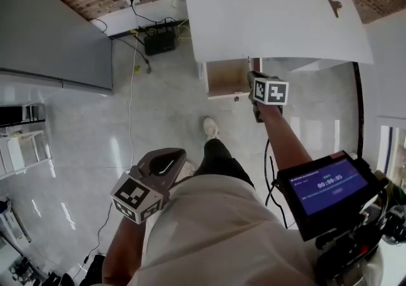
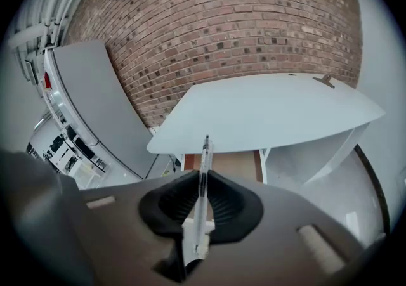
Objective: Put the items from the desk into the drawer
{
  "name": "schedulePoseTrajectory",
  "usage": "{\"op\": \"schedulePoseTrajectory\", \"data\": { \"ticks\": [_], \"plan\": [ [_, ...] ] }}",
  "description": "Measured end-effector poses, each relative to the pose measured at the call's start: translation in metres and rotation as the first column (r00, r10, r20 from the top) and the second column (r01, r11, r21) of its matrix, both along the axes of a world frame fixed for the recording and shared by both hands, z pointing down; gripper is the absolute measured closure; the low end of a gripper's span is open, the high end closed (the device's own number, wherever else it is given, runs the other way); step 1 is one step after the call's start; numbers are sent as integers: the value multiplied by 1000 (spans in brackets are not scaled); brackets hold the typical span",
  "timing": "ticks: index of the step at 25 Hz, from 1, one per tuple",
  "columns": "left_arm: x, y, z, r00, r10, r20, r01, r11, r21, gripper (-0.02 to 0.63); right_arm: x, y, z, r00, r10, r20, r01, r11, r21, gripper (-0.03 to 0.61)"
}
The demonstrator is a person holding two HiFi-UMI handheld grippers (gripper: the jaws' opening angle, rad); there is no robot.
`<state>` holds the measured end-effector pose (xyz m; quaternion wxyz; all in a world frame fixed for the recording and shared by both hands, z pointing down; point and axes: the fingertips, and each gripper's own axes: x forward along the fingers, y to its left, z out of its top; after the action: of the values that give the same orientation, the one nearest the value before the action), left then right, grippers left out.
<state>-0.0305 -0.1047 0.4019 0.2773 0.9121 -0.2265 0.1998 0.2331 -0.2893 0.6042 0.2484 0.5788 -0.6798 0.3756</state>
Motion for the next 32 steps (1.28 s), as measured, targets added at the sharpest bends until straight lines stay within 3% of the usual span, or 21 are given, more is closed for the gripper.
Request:
{"op": "schedulePoseTrajectory", "data": {
  "ticks": [9, 15, 20, 28, 32],
  "plan": [
    [-12, 36, 15, 1000, -11, -2, 11, 999, -36, 606, -11, 49, 52, 1000, -15, -6, 14, 997, -71, 534],
    [-9, 32, 29, 999, -49, 17, 50, 996, -80, 606, -20, 20, 99, 999, -38, -1, 38, 994, -101, 534],
    [6, -4, 56, 997, -63, 48, 67, 994, -82, 606, -22, -27, 152, 999, -37, 30, 41, 992, -122, 534],
    [27, 5, 40, 994, -82, 67, 88, 992, -89, 606, -15, -35, 171, 998, -65, 8, 65, 991, -116, 534],
    [30, -17, 56, 993, -89, 73, 96, 990, -104, 606, -19, -63, 201, 998, -64, 14, 65, 990, -124, 534]
  ]
}}
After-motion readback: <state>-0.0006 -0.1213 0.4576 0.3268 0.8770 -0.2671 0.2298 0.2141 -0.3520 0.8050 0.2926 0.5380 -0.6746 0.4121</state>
